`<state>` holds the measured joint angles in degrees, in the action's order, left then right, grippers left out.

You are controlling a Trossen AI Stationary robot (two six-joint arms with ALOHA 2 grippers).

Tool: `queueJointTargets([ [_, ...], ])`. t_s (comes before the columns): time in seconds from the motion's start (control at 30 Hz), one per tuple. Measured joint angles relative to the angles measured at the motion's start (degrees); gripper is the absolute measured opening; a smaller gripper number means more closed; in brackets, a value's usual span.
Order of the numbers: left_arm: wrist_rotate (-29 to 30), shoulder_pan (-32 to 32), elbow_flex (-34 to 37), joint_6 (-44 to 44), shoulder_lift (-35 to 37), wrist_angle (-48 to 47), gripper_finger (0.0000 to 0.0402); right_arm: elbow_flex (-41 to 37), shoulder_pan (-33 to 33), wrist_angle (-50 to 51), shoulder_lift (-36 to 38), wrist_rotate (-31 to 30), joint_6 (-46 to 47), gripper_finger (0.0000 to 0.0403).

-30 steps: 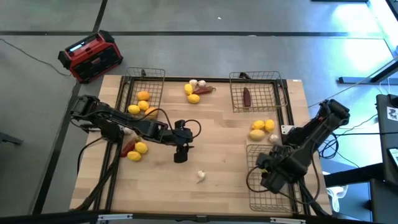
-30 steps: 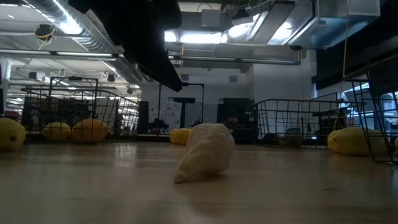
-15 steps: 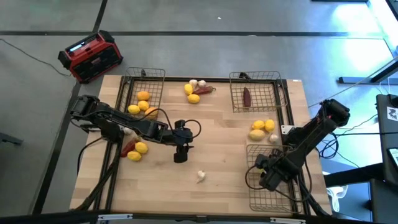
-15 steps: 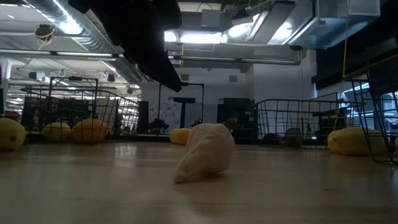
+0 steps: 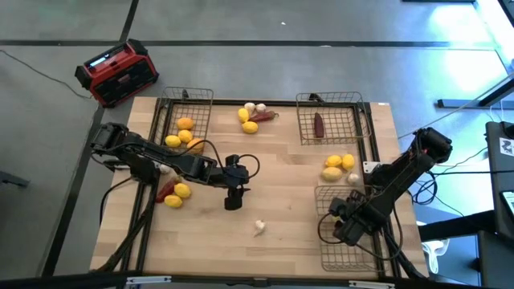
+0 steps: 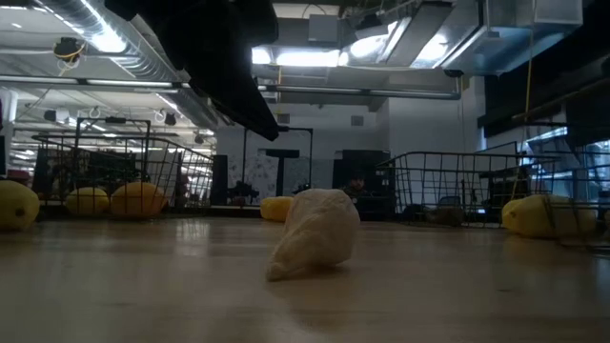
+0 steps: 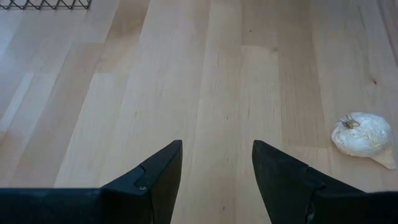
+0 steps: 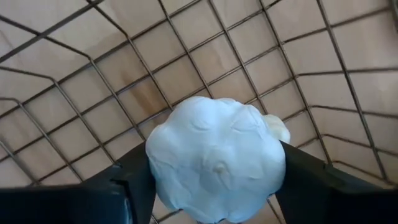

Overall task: Sort produce into baskets
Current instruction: Put the white garlic into the bottom wire basket

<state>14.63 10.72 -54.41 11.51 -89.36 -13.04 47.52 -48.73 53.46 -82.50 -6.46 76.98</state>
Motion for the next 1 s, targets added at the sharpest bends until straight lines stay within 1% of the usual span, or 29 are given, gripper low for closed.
queueJointTargets([
  [0.23, 0.00, 0.00, 0.00, 0.17, 0.00, 0.02, 0.0191, -0.10, 0.00, 0.08, -0.13, -2.37, 1.15, 0.0320],
  [0.33, 0.00, 0.00, 0.00, 0.22, 0.00, 0.02, 0.0191, -0.10, 0.00, 0.06, -0.13, -3.88, 1.32, 0.0337],
  [0.47, 0.00, 0.00, 0.00, 0.38, 0.00, 0.02, 0.0191, -0.10, 0.01, 0.01, -0.13, -6.51, 2.37, 0.0345],
  [0.67, 0.00, 0.00, 0.00, 0.40, 0.00, 0.02, 0.0191, 0.74, 0.02, 0.94, -0.13, -5.43, 2.47, 0.0346],
  [0.73, 0.00, 0.00, 0.00, 0.42, 0.00, 0.04, 0.0191, 2.69, 0.02, 3.00, -0.13, -4.81, 2.36, 0.0346],
  [0.87, 0.00, 0.00, 0.00, 0.43, 0.00, 0.04, 0.0191, 9.30, 0.02, 10.87, -0.13, -4.50, 1.09, 0.0346],
  [1.0, -0.01, 0.00, 0.00, 0.47, 0.00, 0.07, 0.0191, 17.24, 0.02, 18.10, -0.13, -6.21, -1.07, 0.0346],
])
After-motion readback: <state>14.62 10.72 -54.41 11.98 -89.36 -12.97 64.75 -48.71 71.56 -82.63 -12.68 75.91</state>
